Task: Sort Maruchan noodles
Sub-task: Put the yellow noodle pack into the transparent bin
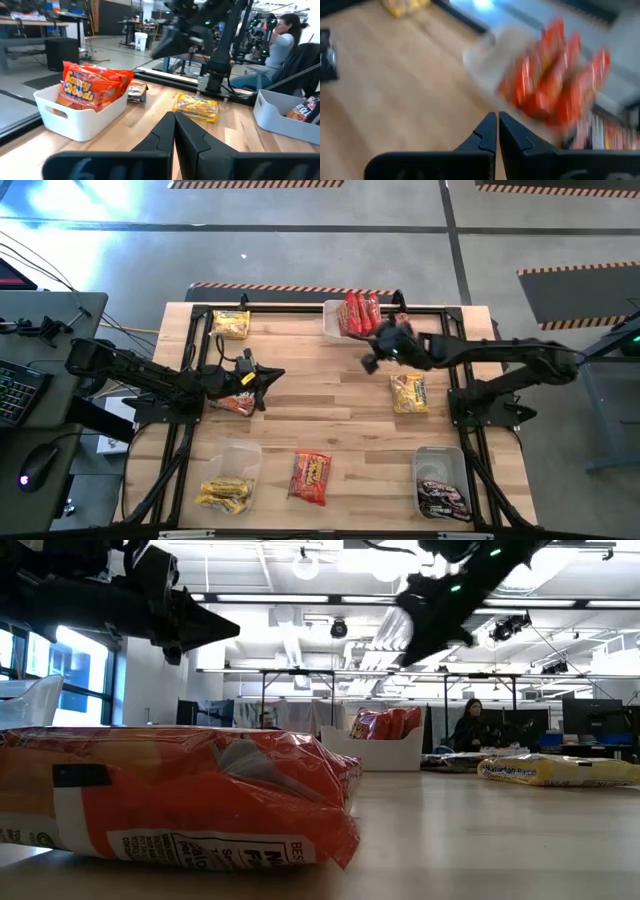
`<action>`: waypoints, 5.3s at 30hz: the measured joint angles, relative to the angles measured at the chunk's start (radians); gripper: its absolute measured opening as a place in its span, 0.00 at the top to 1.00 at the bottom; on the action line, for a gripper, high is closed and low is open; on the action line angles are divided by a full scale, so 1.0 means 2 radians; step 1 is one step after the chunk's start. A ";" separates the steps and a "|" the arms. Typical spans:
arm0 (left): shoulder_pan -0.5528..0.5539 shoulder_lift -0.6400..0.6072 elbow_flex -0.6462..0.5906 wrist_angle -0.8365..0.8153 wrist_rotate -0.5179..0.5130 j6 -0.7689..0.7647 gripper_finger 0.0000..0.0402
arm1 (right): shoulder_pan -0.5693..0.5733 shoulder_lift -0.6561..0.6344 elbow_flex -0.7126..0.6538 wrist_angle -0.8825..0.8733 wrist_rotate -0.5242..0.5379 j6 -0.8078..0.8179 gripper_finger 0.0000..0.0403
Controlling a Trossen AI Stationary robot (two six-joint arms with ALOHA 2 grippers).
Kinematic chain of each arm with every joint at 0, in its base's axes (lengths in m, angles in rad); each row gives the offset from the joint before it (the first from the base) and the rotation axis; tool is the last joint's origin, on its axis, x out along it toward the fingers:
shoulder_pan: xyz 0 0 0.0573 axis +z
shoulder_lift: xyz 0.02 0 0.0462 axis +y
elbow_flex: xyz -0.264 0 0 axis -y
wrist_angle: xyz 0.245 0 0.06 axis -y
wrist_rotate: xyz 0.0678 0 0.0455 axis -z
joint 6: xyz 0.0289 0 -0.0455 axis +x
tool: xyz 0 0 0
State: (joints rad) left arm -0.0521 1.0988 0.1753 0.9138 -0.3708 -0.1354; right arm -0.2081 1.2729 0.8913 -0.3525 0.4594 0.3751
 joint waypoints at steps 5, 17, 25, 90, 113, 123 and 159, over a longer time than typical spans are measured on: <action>0.010 0.000 0.000 -0.008 0.019 -0.015 0.99 | 0.029 -0.035 -0.002 -0.215 -0.010 0.172 1.00; 0.016 0.000 0.000 -0.013 0.067 -0.023 0.99 | 0.035 0.009 -0.047 -0.330 -0.084 0.288 1.00; 0.016 0.000 0.000 -0.014 0.067 -0.023 0.99 | 0.035 0.017 -0.112 -0.258 -0.156 0.297 1.00; -0.044 0.396 0.304 -0.084 0.135 0.147 0.71 | 0.073 0.012 -0.142 -0.011 -0.065 0.117 1.00; -0.055 0.468 0.353 -0.114 0.033 0.319 0.65 | 0.073 0.150 -0.142 0.156 -0.137 0.148 1.00; -0.056 0.466 0.354 -0.164 0.036 0.336 0.65 | 0.073 0.156 -0.142 0.211 -0.172 0.152 1.00; -0.043 0.333 0.352 -0.275 0.074 0.250 1.00 | 0.182 0.077 -0.142 0.127 -0.092 -0.121 0.39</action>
State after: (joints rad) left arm -0.1391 1.7657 0.8791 0.3630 -0.2222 0.3653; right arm 0.1568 1.4267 0.6075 -0.0985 0.2752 0.1335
